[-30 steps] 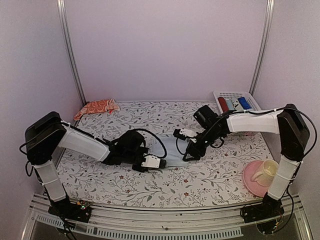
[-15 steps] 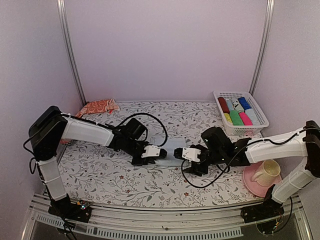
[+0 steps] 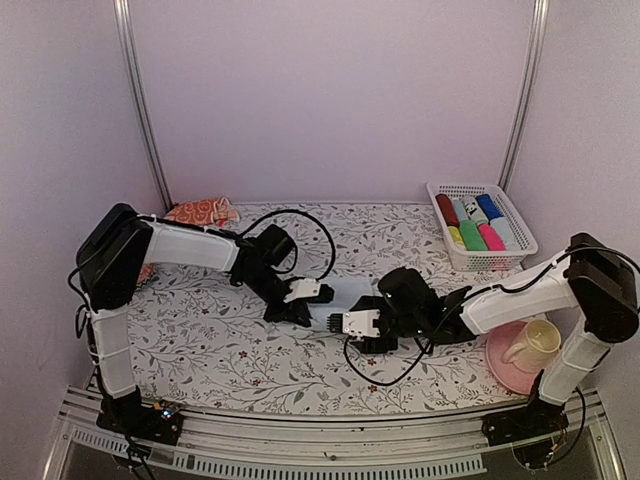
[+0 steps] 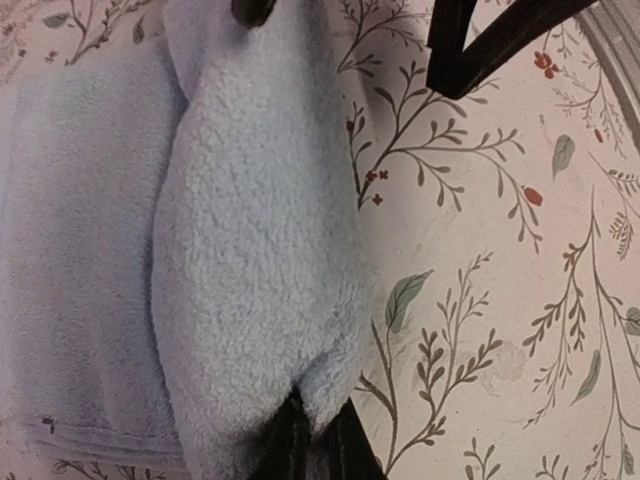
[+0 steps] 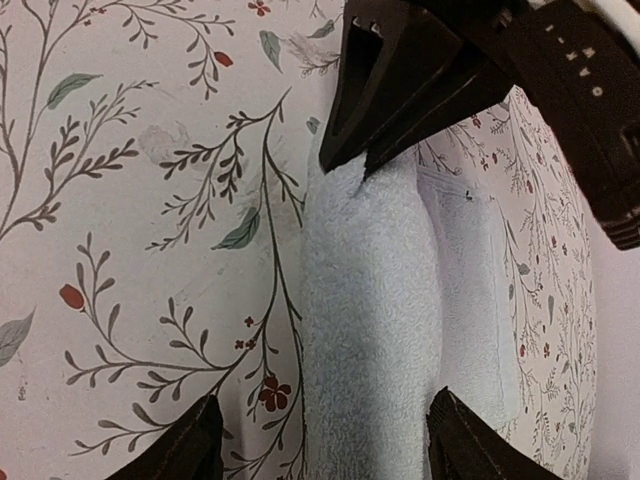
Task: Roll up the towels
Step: Roll the towel at the center of the board.
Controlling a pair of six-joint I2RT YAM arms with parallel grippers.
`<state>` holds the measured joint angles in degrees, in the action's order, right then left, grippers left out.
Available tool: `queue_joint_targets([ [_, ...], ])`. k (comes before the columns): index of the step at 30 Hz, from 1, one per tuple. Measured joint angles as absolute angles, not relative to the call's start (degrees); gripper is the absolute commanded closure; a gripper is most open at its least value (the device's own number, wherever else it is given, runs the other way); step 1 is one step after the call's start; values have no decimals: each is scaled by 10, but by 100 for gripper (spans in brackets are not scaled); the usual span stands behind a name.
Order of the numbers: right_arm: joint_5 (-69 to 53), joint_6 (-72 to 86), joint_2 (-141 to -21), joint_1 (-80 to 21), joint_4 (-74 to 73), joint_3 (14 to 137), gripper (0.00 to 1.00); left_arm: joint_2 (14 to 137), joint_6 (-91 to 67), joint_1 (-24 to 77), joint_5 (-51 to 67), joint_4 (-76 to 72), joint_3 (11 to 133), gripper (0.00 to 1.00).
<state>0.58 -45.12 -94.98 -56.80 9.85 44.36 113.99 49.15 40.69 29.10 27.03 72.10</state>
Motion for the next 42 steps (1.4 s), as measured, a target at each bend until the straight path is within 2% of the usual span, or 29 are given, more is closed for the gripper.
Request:
queue_joint_targets([
  [6,32,-468,-989,-570,110,463,31,1166,492,389,330,312,755,100],
  [15,76,-471,-1021,-570,121,482,52,1181,493,379,359,338,775,96],
  [20,107,-461,-1049,-570,120,502,54,1183,495,378,365,346,778,95],
  [25,127,-453,-1069,-570,114,521,65,1183,496,376,367,351,778,92],
  [29,129,-440,-1074,-568,94,537,73,1183,498,374,369,354,778,78],
  [32,123,-427,-1076,-564,73,550,76,1179,496,372,371,359,776,63],
  [35,112,-417,-1079,-561,53,563,77,1166,491,371,367,354,765,53],
  [42,67,-386,-1081,-549,-17,603,77,1063,464,361,309,281,682,40],
])
